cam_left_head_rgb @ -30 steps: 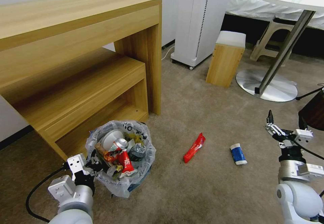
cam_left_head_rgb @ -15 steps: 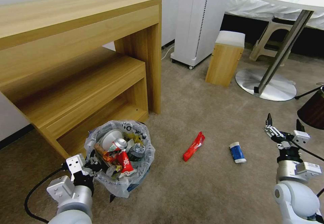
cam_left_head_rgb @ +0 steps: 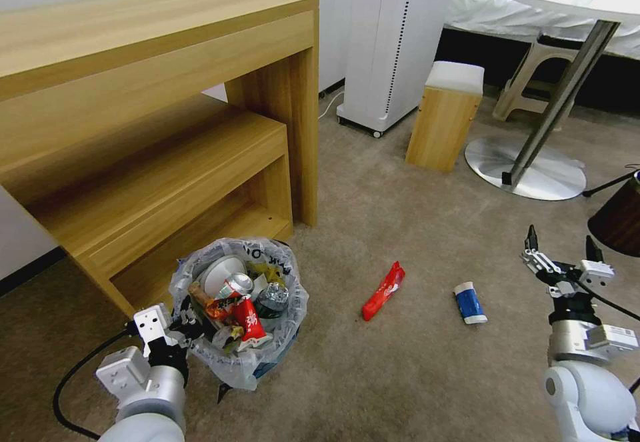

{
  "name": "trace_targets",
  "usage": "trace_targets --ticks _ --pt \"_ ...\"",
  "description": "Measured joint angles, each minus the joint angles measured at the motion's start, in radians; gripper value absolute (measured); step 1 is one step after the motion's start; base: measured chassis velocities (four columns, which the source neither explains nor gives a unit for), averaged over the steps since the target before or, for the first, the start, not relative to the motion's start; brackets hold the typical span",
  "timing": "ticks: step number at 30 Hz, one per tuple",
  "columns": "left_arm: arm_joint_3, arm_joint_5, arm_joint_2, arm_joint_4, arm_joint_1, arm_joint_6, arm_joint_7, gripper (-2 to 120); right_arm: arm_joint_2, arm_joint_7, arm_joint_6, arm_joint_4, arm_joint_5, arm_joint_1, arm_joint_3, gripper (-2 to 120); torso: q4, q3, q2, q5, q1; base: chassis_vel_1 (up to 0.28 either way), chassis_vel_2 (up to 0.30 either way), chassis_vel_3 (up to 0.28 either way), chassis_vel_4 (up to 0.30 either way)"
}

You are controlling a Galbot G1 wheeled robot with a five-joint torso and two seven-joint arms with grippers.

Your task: Pick up the trash bin and place the garbage on the floor into it.

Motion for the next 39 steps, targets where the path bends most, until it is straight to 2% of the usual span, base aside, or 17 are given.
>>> trace_targets --ticks 12,20,25,27,31,34,37,39 --pt "0.002 0.006 -0.002 0.001 0.001 -0.001 0.001 0 -0.001 0.021 -0.003 -0.014 0.001 0.006 -0.011 100 0.0003 0.0 0.0 0.0003 0.0 -0.135 0.155 0.137 -0.149" --pt "0.014 -0.008 0.005 0.001 0.003 0.018 -0.02 0 -0.017 0.081 -0.077 -0.024 -0.006 0.012 -0.032 100 -0.0001 0.0 0.0 0.0002 0.0 0.005 -0.004 -0.007 0.004" --pt "0.038 -0.063 0.044 0.009 0.022 0.076 -0.048 0 -0.039 0.116 -0.143 -0.054 -0.033 0.021 -0.058 100 0.0001 0.0 0.0 0.0002 0.0 0.0 0.0 0.0 0.0" --pt "0.045 -0.123 0.059 0.014 0.02 0.112 -0.069 0 -0.047 0.12 -0.189 -0.062 -0.067 0.018 -0.066 100 0.0001 0.0 0.0 0.0001 0.0 0.0 0.0 0.0 0.0" --pt "0.045 -0.183 0.073 0.015 0.01 0.146 -0.095 0 -0.054 0.115 -0.221 -0.065 -0.107 0.012 -0.073 100 0.0001 0.0 0.0 0.0003 0.0 0.0 0.0 0.0 0.0" --pt "0.035 -0.284 0.094 0.012 -0.017 0.189 -0.133 0 -0.072 0.056 -0.246 -0.066 -0.151 -0.003 -0.079 100 0.0001 0.0 0.0 0.0001 0.0 0.0 0.0 0.0 0.0" --pt "0.025 -0.33 0.1 0.005 -0.035 0.204 -0.147 0 -0.082 0.019 -0.258 -0.071 -0.176 -0.013 -0.082 100 0.0001 0.0 0.0 0.0 0.0 0.0 0.0 0.0 0.0" --pt "0.014 -0.369 0.104 -0.002 -0.052 0.214 -0.159 0 -0.094 0.001 -0.312 -0.083 -0.198 -0.026 -0.097 100 0.0 0.0 0.0 0.0 0.0 0.0 0.0 0.0 0.0"
